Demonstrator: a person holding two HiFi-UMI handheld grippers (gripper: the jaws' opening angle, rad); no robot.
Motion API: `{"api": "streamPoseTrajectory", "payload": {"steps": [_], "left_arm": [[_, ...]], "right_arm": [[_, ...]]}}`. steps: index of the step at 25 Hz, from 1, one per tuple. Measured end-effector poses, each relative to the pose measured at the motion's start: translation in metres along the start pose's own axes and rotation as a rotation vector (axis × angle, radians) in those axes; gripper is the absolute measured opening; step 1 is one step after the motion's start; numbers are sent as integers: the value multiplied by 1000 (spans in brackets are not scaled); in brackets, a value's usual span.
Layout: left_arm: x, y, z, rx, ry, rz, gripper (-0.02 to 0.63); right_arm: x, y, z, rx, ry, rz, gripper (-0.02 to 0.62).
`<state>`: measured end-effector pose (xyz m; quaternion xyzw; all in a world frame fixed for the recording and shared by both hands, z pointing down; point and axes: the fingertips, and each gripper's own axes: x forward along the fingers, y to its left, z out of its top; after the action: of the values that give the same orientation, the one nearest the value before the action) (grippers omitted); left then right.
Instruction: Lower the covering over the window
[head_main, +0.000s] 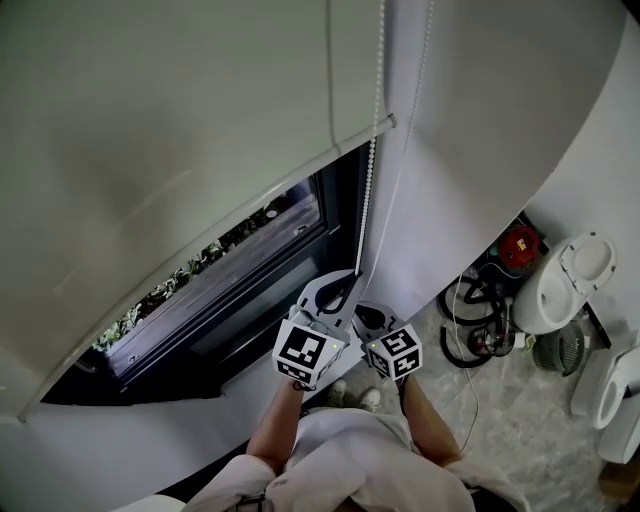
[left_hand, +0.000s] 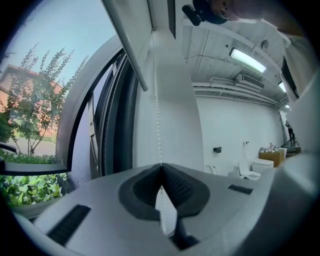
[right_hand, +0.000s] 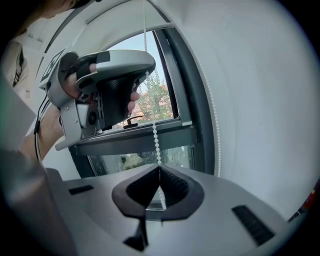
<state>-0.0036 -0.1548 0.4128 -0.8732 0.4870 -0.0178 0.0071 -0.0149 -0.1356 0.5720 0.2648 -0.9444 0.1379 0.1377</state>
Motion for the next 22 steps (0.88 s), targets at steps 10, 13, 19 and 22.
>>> {"api": "streamPoseTrajectory", "payload": {"steps": [10, 13, 19, 22], "left_arm": [[-6, 0, -47, -25, 16, 5, 14], [-5, 2, -56, -22, 33, 11, 14], [-8, 2, -65, -23, 72, 19, 14], [-10, 3, -79, -22, 98, 26, 14]], "right_arm": [[18, -3, -45, 16, 55, -5, -3], [21, -5, -50, 21, 67, -7, -3], [21, -5, -58, 36, 105, -9, -3], [23, -3, -70, 42, 134, -8, -3]]}}
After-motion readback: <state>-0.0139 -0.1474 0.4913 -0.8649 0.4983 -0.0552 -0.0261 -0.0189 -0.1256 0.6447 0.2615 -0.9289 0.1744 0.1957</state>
